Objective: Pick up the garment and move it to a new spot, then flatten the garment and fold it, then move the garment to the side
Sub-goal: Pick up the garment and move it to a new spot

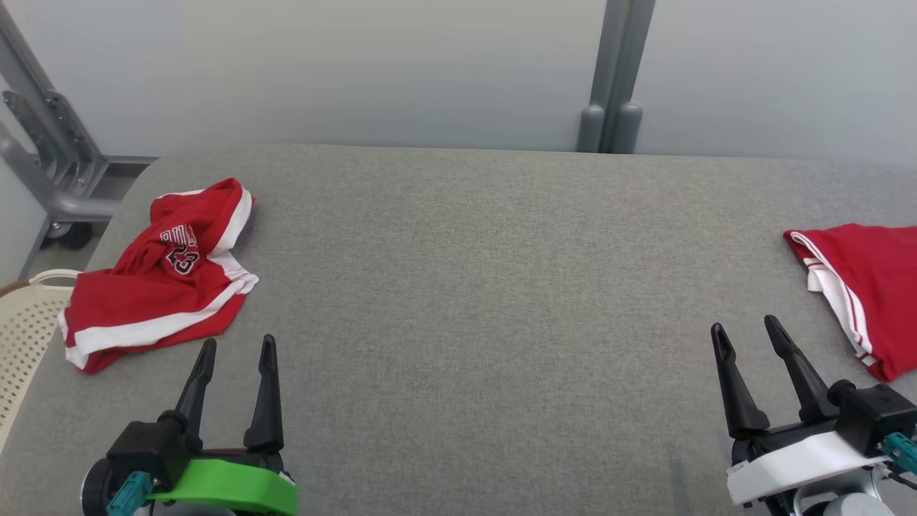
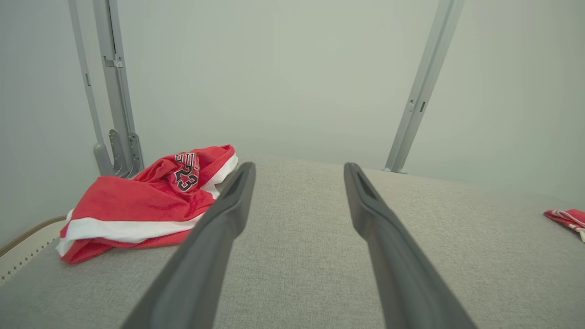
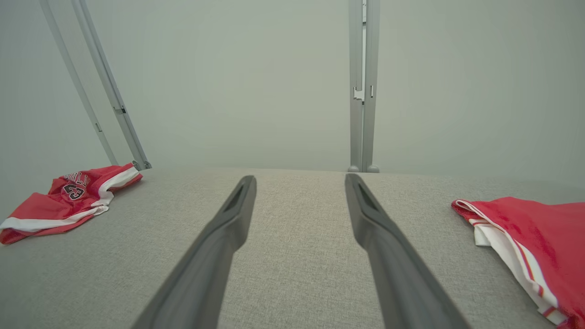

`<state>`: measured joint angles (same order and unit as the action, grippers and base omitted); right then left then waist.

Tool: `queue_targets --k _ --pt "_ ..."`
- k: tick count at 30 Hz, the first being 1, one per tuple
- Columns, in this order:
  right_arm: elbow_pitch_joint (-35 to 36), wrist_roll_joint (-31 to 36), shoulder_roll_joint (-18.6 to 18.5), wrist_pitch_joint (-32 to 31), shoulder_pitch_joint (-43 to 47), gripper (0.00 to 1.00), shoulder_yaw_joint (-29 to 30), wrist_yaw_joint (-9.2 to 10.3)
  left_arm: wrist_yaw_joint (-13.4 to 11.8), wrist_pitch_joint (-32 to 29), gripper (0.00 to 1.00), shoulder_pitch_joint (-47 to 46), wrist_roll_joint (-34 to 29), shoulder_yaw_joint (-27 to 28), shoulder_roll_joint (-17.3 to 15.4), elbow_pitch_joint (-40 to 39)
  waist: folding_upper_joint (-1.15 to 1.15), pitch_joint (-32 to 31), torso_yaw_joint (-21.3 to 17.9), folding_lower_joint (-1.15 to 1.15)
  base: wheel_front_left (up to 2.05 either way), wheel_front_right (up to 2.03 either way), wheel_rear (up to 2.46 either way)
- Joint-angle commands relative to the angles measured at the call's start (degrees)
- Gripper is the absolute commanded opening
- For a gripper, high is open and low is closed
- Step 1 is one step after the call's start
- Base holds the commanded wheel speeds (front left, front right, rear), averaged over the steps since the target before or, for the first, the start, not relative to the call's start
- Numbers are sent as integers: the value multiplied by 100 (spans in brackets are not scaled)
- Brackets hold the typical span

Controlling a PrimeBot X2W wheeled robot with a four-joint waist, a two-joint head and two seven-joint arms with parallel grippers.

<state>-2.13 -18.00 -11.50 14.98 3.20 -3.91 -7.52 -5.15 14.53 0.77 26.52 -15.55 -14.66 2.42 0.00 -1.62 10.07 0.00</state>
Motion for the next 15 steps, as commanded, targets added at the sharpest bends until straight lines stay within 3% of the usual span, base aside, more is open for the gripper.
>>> queue_targets --k 1,15 --pt "-31 -29 6 18 -41 100 -12 5 -30 -20 100 16 29 6 -32 -8 0 -16 283 0 0 0 0" --pt "-199 -134 74 22 -138 100 -288 5 -113 -164 100 93 90 28 -141 -106 0 -94 1096 0 0 0 0"
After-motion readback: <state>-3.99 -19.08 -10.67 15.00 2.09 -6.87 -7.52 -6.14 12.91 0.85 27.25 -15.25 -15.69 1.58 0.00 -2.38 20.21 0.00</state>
